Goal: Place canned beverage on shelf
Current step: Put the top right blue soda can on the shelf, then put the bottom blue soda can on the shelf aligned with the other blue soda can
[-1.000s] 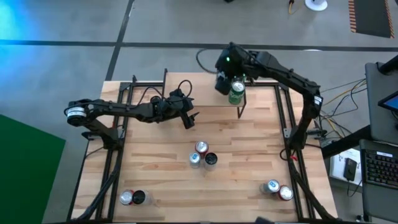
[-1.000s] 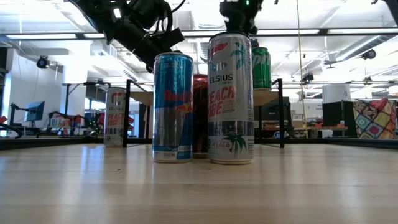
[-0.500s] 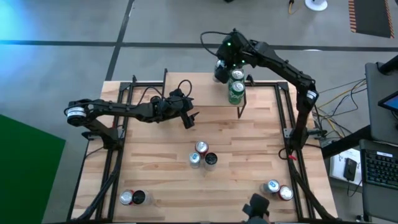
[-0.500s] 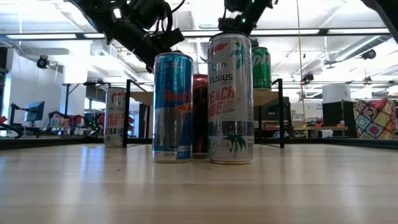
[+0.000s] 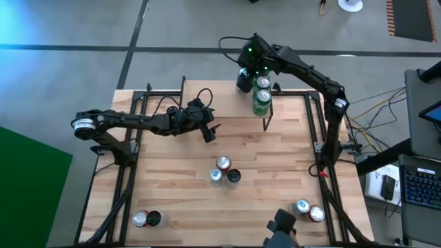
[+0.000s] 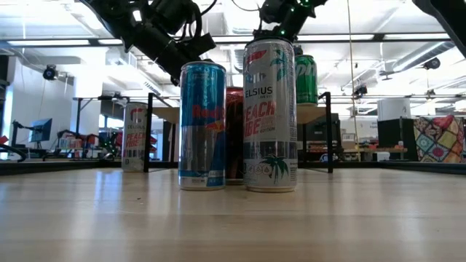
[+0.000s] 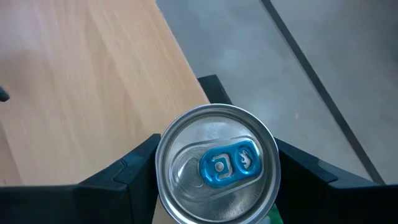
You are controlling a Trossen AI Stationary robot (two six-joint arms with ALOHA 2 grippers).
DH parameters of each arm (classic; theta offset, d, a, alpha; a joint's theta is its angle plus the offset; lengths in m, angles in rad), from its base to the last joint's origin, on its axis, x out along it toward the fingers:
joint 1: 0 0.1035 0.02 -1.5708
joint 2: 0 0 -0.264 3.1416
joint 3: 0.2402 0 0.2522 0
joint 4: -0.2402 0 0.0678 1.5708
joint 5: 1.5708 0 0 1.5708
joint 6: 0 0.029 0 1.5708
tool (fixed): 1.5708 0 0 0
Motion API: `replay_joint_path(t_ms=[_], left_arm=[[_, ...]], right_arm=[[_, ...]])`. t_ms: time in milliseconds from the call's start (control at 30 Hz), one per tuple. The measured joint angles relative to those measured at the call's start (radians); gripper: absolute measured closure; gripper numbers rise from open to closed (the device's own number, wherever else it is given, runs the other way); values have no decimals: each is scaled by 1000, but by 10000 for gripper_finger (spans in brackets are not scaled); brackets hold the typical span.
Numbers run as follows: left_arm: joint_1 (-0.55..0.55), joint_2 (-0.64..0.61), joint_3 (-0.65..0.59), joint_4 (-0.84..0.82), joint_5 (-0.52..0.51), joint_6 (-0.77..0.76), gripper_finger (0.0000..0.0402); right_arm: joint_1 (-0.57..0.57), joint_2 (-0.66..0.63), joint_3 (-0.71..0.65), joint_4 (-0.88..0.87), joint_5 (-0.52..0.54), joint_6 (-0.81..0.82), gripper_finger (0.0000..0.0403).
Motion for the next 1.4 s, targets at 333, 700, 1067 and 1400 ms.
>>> replay_joint_path(t_ms=[333,700,1067,1400], left_arm=[[0,0,0,0,0,0,84],[0,0,0,-6,0,-4,84],[-2,-119,-66,86,1,-12,84],[-3,-378,-310,352,66,21,84]], right_arm=[[-7,0,2,-2,0,1,170],[-7,0,2,0,22,13,113],[-4,-74,2,6,73,43,78],[47,-272,-37,-48,72,105,78]])
